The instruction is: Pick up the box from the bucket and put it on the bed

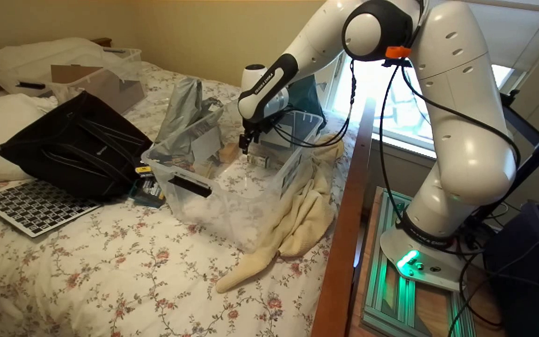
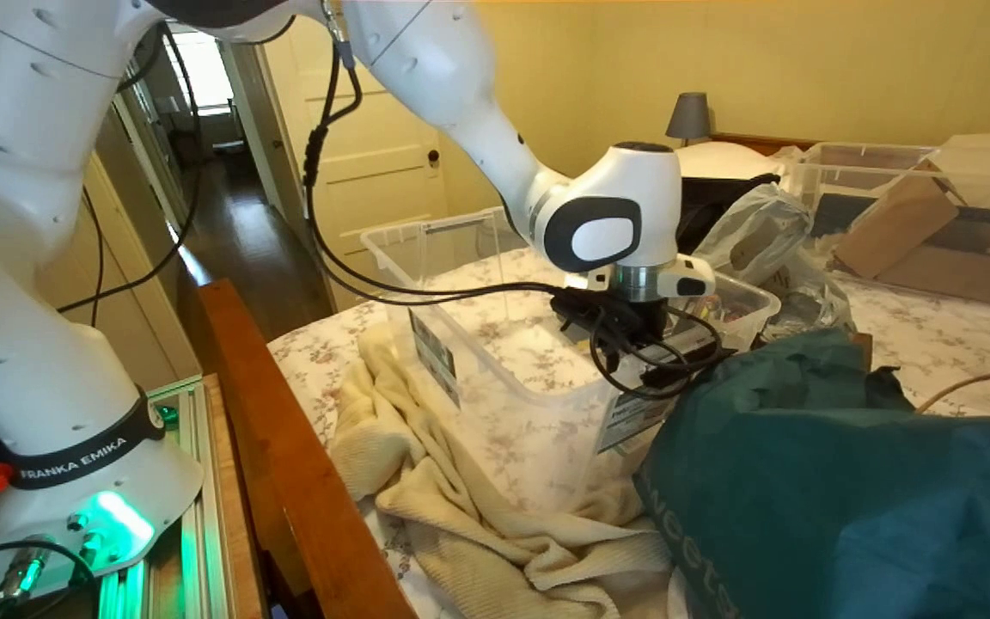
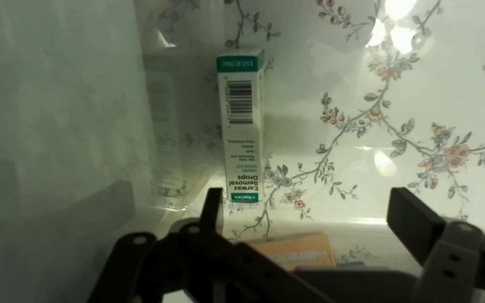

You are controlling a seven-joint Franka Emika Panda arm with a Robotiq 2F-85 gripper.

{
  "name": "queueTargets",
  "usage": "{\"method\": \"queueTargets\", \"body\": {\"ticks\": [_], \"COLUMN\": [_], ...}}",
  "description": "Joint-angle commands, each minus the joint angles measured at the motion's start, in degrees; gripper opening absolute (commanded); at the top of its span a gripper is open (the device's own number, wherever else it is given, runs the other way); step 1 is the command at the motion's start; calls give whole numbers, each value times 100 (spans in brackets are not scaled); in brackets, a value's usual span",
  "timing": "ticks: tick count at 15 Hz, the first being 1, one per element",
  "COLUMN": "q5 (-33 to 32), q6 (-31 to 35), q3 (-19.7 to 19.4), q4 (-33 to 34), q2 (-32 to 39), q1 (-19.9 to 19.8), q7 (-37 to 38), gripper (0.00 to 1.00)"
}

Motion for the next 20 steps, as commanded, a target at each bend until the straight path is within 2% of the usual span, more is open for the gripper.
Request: {"method": "queueTargets", "body": {"ticks": [1, 4, 6, 11, 14, 20], "q5": [10, -29, -20, 6, -92, -576], "q6": [-279, -586, -1038, -1830, -1722, -1564], "q3": [139, 128, 132, 203, 68, -471], "q4": [574, 762, 851, 812, 676, 405], "q2": [469, 550, 502, 258, 134, -107], "q1": [-85, -26, 7, 50, 199, 783], "q7": [72, 105, 139, 125, 481, 1875], "gripper": [100, 100, 100, 100, 100, 100]}}
